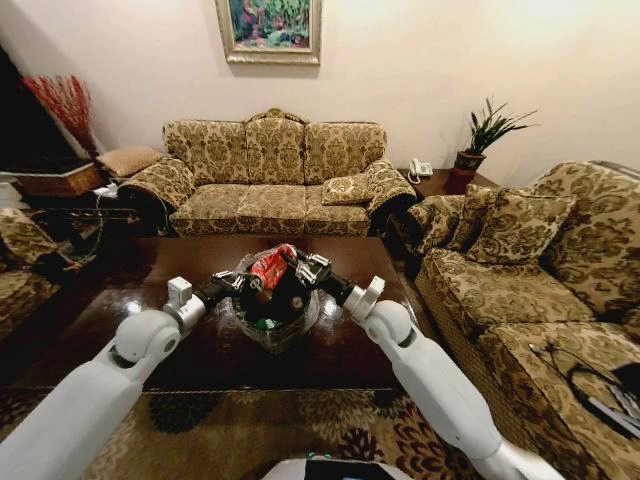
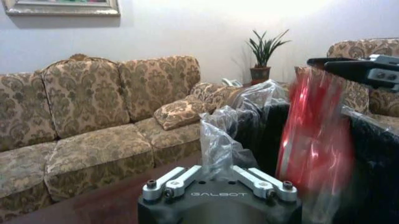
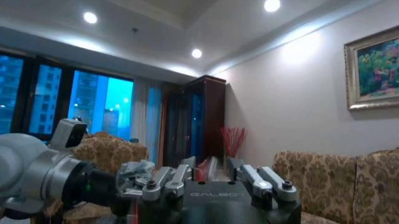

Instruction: Move to the front of the table and place the trash on the table into the trash bin.

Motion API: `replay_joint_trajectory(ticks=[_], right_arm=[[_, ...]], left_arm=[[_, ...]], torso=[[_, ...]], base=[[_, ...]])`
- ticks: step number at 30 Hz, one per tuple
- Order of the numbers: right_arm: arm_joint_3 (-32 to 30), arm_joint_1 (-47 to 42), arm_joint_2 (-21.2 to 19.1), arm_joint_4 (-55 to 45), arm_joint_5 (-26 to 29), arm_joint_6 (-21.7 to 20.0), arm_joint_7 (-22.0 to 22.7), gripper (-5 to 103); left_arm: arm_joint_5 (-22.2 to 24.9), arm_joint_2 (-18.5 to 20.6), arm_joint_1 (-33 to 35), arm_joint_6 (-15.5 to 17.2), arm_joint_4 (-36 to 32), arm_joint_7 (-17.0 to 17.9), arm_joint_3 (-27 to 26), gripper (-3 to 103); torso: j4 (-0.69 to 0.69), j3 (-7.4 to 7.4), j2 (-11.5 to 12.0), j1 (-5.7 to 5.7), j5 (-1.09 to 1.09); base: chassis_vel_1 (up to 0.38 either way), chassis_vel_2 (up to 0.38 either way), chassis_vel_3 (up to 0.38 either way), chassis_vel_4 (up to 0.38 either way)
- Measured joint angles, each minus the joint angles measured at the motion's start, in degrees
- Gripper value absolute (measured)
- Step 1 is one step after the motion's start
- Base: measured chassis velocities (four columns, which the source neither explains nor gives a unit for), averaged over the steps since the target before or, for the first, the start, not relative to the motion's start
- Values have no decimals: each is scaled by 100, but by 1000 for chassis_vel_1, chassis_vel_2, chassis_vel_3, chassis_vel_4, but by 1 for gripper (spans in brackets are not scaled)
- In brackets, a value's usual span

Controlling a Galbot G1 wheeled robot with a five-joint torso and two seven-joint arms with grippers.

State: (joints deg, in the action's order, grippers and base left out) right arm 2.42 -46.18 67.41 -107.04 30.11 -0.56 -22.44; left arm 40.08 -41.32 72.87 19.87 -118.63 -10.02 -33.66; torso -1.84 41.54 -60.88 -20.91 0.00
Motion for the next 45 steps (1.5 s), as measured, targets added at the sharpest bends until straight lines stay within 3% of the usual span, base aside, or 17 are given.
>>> replay_joint_trajectory(ticks=[5, 7, 10, 11, 14, 15, 17, 23, 27, 37, 45], right_arm=[[-18, -21, -33, -96, 24, 43, 2, 54], [-36, -37, -37, -121, 49, 71, -1, 54], [-335, -232, -5, -337, 243, 133, 47, 71], [-335, -232, -5, -337, 243, 133, 47, 71], [-923, -737, -17, -723, 289, 126, 527, 87], [-923, -737, -17, -723, 289, 126, 527, 87], [-1606, -1211, -89, -966, 235, 53, 726, 97], [-2837, -2085, 97, -1382, -17, -130, 1159, 100], [-3288, -2457, 325, -1422, -195, -135, 1356, 100], [-3487, -2951, 512, -1646, -225, -89, 1452, 100], [-3431, -3083, 497, -1804, -251, -74, 1428, 100]], left_arm=[[-33, -51, 1, -11, 26, -10, -4, 3], [-33, -61, 11, -11, 25, -12, -23, 3], [-36, -139, 86, -2, 5, 38, -230, 3], [-36, -139, 86, -2, 5, 38, -230, 3], [-79, -167, 254, 342, -132, 400, -635, 3], [-79, -167, 254, 342, -132, 400, -635, 3], [-67, -86, 398, 592, -179, 598, -953, 3], [165, -158, 652, 1021, -375, 862, -1738, 3], [123, -317, 848, 1059, -379, 867, -2121, 3], [-340, -977, 1464, 787, -472, 753, -2341, 3], [-381, -1056, 1569, 719, -634, 748, -2409, 3]], torso=[[1, 0, 0, 0, 0], [1, 0, 0, 0, 0], [0, 0, 0, 0, 0], [0, 0, 0, 0, 0], [-1, -1, 0, 0, 3], [-1, -1, 0, 0, 3], [2, 0, 0, 0, -2], [2, -1, 0, 0, 1], [0, -1, 0, 0, 1], [0, 0, 0, 0, -1], [0, -1, 0, 1, 0]], base=[[0, 0, 0, 0], [0, 0, 0, 0], [0, 0, 0, 0], [0, 0, 0, 0], [0, 0, 0, 0], [0, 0, 0, 0], [0, 0, 0, 0], [0, 0, 0, 0], [0, 0, 0, 0], [38, 21, -42, -23], [213, 153, -208, -160]])
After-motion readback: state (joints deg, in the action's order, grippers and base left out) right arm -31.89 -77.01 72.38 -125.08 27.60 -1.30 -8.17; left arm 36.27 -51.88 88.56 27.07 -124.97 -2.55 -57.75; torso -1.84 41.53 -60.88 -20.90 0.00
